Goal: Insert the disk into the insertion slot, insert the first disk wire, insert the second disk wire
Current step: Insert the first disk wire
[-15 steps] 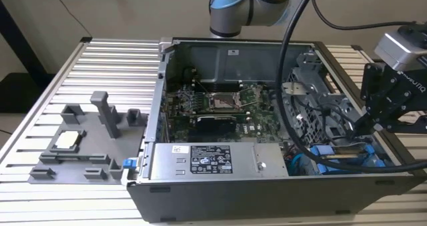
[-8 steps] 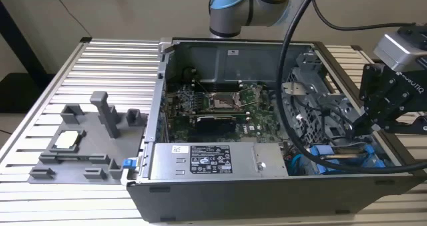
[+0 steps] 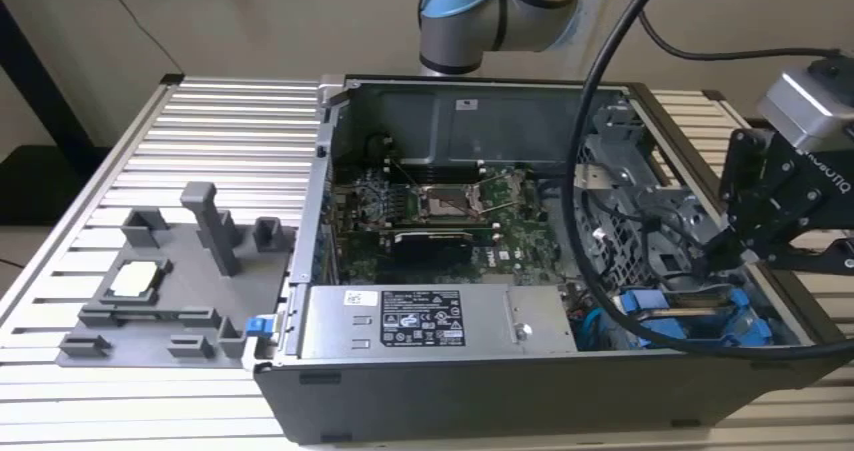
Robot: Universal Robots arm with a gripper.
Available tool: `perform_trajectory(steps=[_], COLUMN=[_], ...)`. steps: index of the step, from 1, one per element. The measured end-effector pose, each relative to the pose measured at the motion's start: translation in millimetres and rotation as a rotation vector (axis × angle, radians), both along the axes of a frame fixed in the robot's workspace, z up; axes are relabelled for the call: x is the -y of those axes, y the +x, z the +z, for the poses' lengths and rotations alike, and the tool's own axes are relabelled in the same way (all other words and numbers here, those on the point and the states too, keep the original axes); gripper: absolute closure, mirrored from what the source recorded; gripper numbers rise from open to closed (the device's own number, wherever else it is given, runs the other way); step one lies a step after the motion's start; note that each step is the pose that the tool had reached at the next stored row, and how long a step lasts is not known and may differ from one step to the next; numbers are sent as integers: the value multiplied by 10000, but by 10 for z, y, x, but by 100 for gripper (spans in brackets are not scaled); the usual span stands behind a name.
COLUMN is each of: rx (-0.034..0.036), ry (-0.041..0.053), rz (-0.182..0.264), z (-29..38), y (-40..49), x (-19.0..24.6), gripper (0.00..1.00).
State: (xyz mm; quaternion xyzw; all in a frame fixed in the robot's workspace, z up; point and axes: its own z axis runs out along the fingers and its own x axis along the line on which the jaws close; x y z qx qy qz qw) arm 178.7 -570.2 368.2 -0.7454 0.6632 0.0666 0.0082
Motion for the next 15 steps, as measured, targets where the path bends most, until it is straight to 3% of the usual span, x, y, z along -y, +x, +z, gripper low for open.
perform_trajectory(steps=[1, 3, 8, 12, 15], rx=[-117, -189, -196, -196, -196], ry=[1, 15, 77, 166, 171], rz=[0, 1, -22, -181, -244], z=[-2, -11, -55, -110, -115], y=[10, 39, 83, 90, 95], x=[13, 40, 96, 116, 118], gripper=[81, 81, 81, 81, 81])
